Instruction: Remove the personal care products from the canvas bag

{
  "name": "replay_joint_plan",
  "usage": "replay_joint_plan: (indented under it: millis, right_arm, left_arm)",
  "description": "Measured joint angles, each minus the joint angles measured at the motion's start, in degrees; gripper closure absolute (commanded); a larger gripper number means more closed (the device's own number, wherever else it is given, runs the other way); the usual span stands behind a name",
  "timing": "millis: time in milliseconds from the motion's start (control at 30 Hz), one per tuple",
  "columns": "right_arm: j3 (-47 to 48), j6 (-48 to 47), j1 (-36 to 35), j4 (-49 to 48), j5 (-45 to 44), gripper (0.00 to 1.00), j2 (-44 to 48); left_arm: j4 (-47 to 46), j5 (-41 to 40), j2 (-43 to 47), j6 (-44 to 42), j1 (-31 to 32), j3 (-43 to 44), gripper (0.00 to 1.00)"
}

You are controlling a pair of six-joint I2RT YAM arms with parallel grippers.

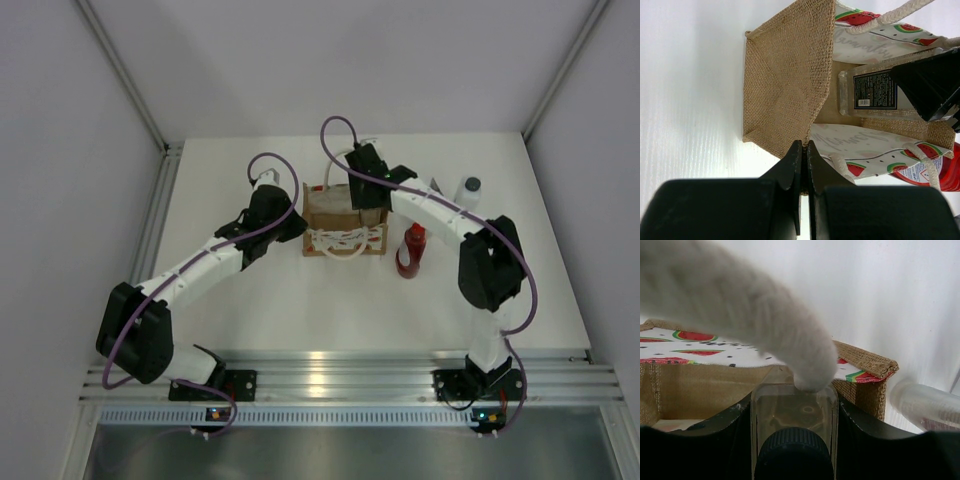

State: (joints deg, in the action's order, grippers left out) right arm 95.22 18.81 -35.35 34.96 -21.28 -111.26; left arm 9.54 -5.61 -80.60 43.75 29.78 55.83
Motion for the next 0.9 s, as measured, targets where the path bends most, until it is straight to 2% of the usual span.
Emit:
replay_joint_plan:
  millis: [67,167,600,900]
  right_arm:
    - [-0.3,0.2,-0.1,-0.5,-0.3,0.79,0.0]
    - [-0.7,0.3,-0.1,-1.2,-0.4,1.0,0.0]
    - [-8.0,0.2,-0.1,-5.6,3.8,1.0,5.5]
    - [-8.7,0.0,-0.1,-5.2,7.7,1.0,7.2]
  left_arm:
    - [0.0,0.0,0.0,0.0,0.0,0.0,1.0]
    - [0.0,0.0,0.0,0.0,0.0,0.0,1.0]
    - [0.0,0.0,0.2,0.0,0.0,0.0,1.0]
    - [0.3,0.0,0.2,0.0,0.0,0.0,1.0]
